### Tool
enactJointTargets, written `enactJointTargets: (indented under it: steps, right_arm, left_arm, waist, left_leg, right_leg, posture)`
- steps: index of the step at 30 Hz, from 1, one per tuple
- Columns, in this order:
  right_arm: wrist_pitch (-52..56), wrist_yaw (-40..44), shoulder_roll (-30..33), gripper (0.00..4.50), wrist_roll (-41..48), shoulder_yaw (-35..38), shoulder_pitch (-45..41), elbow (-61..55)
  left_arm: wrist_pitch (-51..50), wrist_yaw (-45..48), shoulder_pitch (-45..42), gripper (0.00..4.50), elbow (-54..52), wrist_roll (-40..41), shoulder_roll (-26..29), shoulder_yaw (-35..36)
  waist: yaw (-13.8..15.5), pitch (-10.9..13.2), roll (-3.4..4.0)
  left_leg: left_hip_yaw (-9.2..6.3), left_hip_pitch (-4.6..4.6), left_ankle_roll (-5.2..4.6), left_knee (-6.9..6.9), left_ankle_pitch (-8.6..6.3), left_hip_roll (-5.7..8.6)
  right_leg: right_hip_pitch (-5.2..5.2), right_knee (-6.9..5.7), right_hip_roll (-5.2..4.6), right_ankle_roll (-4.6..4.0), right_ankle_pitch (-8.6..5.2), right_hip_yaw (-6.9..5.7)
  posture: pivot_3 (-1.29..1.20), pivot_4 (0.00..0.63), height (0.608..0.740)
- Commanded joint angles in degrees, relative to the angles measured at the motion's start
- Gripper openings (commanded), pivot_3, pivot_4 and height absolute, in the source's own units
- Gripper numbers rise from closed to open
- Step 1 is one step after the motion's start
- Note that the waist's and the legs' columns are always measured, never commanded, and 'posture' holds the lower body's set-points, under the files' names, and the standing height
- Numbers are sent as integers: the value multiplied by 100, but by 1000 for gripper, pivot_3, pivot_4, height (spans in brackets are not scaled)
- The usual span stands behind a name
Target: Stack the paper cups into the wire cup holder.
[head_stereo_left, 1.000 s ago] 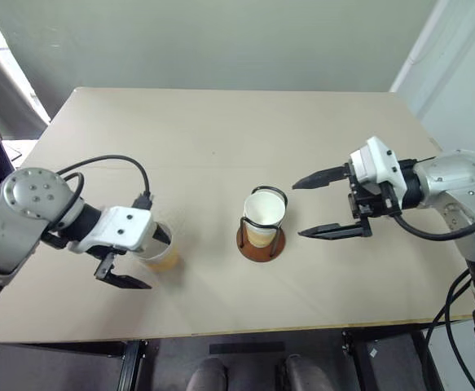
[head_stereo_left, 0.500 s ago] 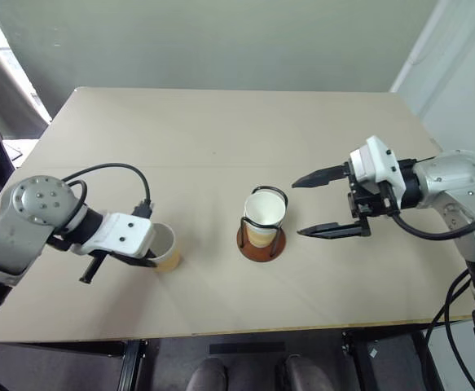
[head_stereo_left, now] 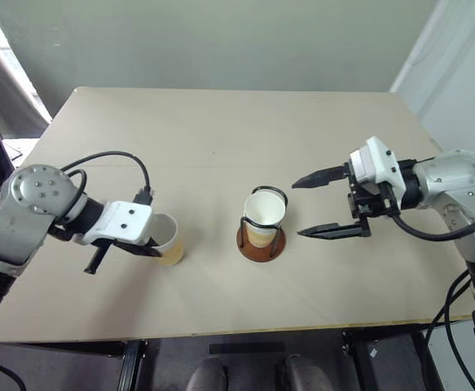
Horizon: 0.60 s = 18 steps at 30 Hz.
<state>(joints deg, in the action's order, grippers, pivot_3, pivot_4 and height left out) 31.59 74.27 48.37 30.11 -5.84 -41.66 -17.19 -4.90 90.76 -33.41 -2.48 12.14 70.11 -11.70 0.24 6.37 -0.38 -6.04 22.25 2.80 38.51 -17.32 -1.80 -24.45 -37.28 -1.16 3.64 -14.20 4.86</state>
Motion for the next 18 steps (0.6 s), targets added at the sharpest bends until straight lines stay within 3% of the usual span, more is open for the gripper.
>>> enactJointTargets:
  steps: [1, 10, 18]
  right_arm:
    - [-120, 44, 27, 4120, 31, 98, -27, -136]
    - [-171, 72, 91, 4120, -10, 126, -18, -106]
    - [-207, -155, -25, 4120, 25, 320, -272, 185]
  left_arm:
    - [-165, 174, -258, 82, -47, 159, -74, 126]
    - [-1195, 174, -1190, 82, 80, 836, -576, 214]
    - [-1075, 174, -1545, 82, 371, 847, -590, -84]
  waist:
    - [0, 0, 0]
    - [10, 0, 0]
    - [0, 0, 0]
  left_leg:
    - [0, 0, 0, 0, 0, 0]
    - [-1, 1, 0, 7, 0, 1]
    - [0, -1, 0, 8, 0, -1]
  right_leg:
    - [0, 0, 0, 0, 0, 0]
    - [5, 1, 0, 1, 1, -2]
    - [5, 3, 1, 4, 2, -1]
  posture:
    - [0, 150, 740]
    - [0, 150, 740]
    - [0, 150, 740]
